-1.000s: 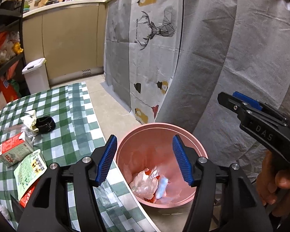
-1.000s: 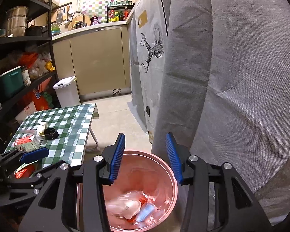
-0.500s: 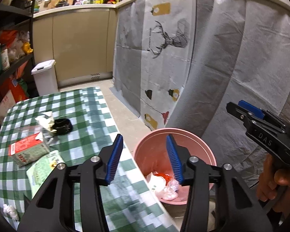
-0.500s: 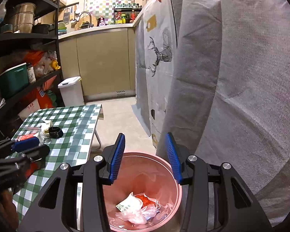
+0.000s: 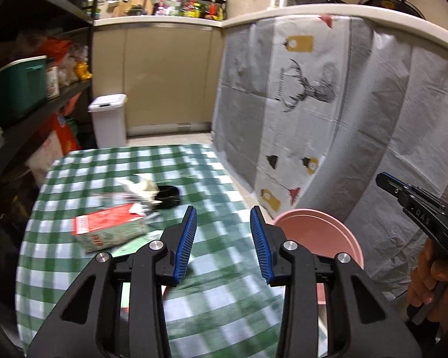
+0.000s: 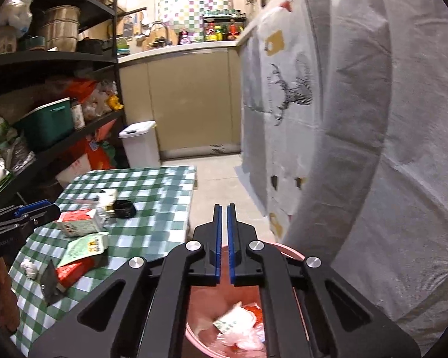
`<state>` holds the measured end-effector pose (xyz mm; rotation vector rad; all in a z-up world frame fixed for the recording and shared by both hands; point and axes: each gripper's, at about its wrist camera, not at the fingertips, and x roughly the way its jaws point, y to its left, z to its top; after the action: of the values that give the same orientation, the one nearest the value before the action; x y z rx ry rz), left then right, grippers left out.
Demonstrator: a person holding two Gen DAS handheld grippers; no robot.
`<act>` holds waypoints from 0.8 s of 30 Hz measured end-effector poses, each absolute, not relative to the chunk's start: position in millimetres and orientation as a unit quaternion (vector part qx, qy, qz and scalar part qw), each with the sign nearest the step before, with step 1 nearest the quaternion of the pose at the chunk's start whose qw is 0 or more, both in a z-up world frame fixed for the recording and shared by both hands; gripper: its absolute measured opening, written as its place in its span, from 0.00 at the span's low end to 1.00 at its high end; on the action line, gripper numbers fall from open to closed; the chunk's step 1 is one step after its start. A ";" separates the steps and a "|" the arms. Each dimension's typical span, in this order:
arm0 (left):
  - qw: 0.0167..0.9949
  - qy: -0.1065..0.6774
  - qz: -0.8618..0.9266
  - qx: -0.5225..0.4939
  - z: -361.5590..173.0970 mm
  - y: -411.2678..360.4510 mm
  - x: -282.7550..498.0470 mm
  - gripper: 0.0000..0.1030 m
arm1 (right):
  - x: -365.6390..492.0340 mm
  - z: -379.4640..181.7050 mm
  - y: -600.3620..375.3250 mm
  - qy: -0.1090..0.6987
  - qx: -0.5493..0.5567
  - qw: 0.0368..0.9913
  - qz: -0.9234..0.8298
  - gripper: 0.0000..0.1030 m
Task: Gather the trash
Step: 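Move both open tools back over the table toward the remaining trash, then grasp the white tissue ball with the left tool while the right tool grasps the green snack packet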
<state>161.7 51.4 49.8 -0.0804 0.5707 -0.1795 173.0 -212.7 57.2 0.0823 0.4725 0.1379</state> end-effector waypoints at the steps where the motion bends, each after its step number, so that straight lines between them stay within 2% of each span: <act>1: 0.956 0.279 -0.082 -0.040 51.0 58.5 159.4 0.36 | 173.1 58.1 -207.7 0.233 0.040 0.969 0.074 0.03; 11: 0.960 0.277 -0.025 -0.042 43.9 138.6 124.4 0.36 | 182.0 56.1 -146.8 0.247 0.050 0.954 0.161 0.04; 15: 0.957 0.287 -0.003 -0.052 33.1 170.7 112.5 0.36 | 190.6 45.9 -115.3 0.266 0.050 0.941 0.201 0.07; 24: 0.946 0.319 0.023 -0.048 1.3 203.0 104.7 0.36 | 212.8 8.1 -48.5 0.325 0.024 0.908 0.264 0.07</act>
<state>104.7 203.0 1.3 -0.0985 0.6503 0.0461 212.8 -48.5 8.1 0.0491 0.6699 0.5445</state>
